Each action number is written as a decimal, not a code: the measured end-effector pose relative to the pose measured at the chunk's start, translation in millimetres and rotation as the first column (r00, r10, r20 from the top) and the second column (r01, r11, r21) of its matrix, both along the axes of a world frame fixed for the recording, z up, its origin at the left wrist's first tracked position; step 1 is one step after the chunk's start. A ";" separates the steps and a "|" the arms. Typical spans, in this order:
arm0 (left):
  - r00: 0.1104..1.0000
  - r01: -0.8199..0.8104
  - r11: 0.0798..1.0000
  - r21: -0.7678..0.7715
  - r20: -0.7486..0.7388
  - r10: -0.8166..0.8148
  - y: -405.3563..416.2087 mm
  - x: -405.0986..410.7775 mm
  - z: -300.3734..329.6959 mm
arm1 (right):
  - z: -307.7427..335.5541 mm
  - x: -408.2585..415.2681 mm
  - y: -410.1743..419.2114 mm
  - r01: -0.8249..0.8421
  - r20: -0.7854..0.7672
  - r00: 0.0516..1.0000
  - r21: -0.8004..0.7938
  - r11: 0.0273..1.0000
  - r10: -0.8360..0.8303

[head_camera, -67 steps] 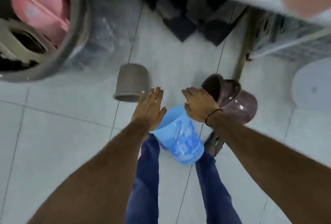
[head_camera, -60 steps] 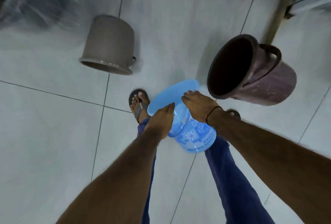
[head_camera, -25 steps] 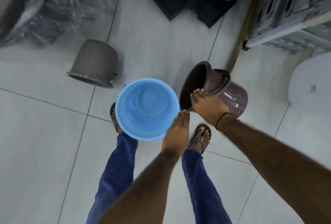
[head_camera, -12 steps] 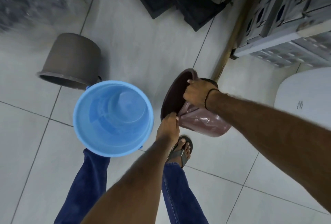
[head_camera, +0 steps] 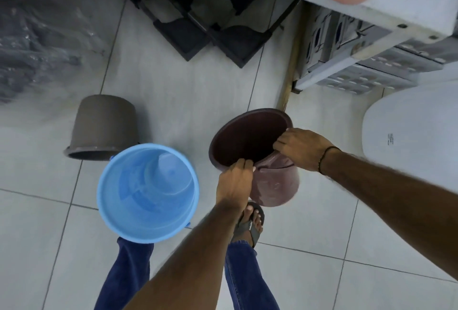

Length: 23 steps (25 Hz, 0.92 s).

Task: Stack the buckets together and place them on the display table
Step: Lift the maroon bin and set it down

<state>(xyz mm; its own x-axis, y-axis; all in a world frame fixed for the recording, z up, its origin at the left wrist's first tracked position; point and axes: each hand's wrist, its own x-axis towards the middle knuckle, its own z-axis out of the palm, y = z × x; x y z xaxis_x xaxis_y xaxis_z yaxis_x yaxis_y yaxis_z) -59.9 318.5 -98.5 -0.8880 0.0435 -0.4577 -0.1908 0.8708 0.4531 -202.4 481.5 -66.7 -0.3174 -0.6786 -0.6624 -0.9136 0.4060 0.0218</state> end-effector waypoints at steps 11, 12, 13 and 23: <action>0.848 0.525 0.803 -0.281 0.090 -0.523 -16.1 4.0 -16.1 | -36.8 73.7 28.4 0.097 -0.146 0.980 -0.229 0.968 -0.133; 0.833 0.548 0.787 -0.283 0.101 -0.544 -16.5 4.9 -19.1 | -41.4 80.1 29.1 0.108 -0.136 0.981 -0.214 0.971 -0.139; 0.817 0.572 0.769 -0.286 0.117 -0.565 -16.5 8.8 -21.7 | -46.1 89.4 29.5 0.122 -0.125 0.981 -0.191 0.974 -0.148; 0.627 0.728 0.565 -0.387 0.044 -0.778 -139.7 -11.4 38.6 | 31.7 150.2 -103.5 0.957 0.326 0.269 -0.199 0.212 -0.906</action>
